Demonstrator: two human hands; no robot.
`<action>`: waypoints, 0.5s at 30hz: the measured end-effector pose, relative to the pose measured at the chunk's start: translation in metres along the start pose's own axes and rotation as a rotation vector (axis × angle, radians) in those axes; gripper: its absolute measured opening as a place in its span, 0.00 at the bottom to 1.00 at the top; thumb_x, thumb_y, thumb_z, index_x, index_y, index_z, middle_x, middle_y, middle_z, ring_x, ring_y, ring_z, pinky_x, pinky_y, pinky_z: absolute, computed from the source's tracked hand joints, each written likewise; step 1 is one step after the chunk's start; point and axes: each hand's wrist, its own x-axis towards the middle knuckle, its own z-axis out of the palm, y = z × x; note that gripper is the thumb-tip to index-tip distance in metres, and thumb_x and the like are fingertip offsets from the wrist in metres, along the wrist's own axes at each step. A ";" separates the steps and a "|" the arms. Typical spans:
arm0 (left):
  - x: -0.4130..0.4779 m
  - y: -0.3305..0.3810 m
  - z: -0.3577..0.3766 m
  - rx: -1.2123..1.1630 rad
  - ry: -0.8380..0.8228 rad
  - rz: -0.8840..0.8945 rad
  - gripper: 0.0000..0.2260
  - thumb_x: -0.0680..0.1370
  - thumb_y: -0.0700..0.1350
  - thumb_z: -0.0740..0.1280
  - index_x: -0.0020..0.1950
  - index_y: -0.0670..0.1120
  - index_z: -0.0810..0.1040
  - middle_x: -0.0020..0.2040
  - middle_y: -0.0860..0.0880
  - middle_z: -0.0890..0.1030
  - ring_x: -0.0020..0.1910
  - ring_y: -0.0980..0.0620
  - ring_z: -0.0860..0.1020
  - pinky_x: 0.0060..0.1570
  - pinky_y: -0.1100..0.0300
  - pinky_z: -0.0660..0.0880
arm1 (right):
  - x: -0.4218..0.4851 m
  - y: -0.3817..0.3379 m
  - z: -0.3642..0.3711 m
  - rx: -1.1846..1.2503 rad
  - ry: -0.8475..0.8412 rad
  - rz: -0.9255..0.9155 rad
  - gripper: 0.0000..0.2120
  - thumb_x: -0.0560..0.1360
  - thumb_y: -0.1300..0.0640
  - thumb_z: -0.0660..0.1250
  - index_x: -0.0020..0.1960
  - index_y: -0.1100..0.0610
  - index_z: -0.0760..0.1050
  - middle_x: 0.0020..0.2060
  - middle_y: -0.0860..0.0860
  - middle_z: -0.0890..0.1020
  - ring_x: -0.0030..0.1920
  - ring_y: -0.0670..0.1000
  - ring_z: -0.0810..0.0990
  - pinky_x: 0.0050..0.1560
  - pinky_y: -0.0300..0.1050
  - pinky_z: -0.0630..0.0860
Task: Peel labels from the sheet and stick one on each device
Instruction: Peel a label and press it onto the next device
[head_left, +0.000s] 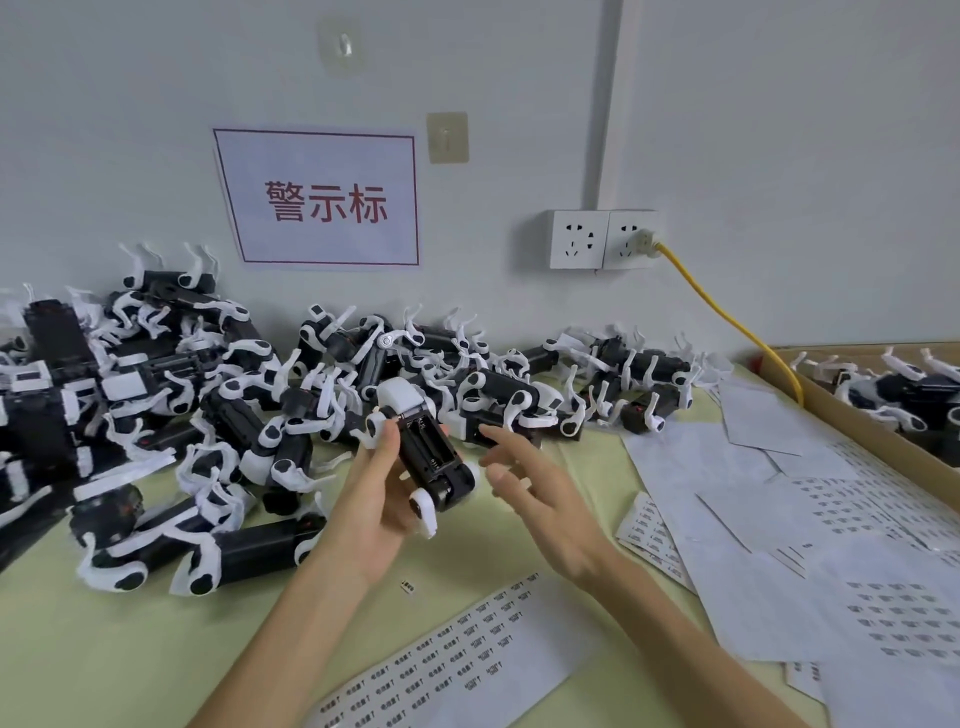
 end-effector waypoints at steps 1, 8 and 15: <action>-0.001 0.000 0.001 0.016 -0.008 0.006 0.32 0.77 0.62 0.63 0.72 0.41 0.73 0.65 0.37 0.81 0.63 0.35 0.80 0.45 0.48 0.78 | -0.001 -0.001 0.003 0.015 -0.022 -0.014 0.26 0.77 0.30 0.57 0.73 0.34 0.66 0.59 0.35 0.78 0.57 0.42 0.78 0.54 0.38 0.73; -0.006 -0.011 0.006 0.072 -0.141 -0.085 0.25 0.79 0.59 0.63 0.70 0.43 0.77 0.63 0.35 0.82 0.62 0.35 0.81 0.62 0.40 0.77 | -0.002 -0.010 0.012 0.000 -0.007 -0.084 0.23 0.78 0.38 0.62 0.72 0.41 0.68 0.62 0.34 0.76 0.61 0.40 0.76 0.56 0.35 0.73; -0.007 -0.009 0.008 0.160 -0.356 -0.111 0.23 0.78 0.52 0.71 0.73 0.57 0.75 0.57 0.46 0.86 0.45 0.44 0.86 0.42 0.52 0.70 | 0.001 -0.007 0.004 0.047 0.027 -0.021 0.15 0.79 0.41 0.63 0.64 0.43 0.72 0.52 0.36 0.80 0.48 0.45 0.81 0.48 0.38 0.75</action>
